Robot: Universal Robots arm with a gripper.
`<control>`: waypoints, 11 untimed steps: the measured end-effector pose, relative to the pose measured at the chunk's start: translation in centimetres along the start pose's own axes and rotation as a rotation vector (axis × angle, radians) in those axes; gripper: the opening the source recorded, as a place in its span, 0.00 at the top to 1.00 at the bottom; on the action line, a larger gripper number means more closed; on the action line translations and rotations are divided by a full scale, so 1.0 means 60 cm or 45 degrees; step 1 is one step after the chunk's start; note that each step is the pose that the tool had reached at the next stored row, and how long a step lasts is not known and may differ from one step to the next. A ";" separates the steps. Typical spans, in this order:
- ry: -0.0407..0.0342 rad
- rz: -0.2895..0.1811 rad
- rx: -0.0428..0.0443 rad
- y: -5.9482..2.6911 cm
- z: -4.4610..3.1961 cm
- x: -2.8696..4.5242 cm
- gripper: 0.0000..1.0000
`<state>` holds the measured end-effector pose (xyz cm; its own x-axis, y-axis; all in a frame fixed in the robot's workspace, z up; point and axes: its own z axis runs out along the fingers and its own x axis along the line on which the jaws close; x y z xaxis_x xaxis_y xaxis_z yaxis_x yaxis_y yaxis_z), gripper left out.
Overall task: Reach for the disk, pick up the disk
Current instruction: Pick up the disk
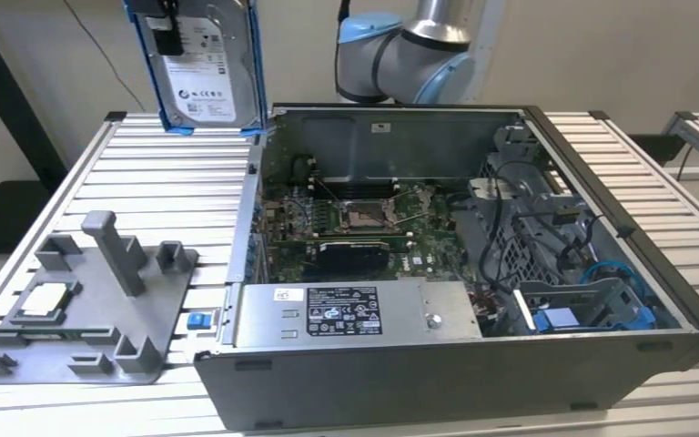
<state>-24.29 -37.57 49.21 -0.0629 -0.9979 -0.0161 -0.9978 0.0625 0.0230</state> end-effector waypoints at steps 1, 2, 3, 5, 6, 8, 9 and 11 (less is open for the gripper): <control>-0.0001 0.000 0.000 -0.008 0.000 0.000 1.00; -0.0001 0.000 0.000 -0.015 0.000 -0.001 1.00; -0.0001 0.000 0.000 -0.023 0.000 -0.001 1.00; -0.0001 0.000 0.000 -0.038 -0.001 -0.002 1.00; 0.0000 0.000 0.000 -0.045 -0.001 -0.003 1.00; -0.0002 0.000 0.000 -0.060 -0.001 -0.004 1.00; -0.0001 0.000 0.000 -0.068 -0.001 -0.004 1.00; -0.0001 0.000 0.000 -0.082 -0.002 -0.005 1.00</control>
<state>-19.34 -37.57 49.21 -0.0629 -0.9979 -0.0162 -0.9978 0.0625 0.0231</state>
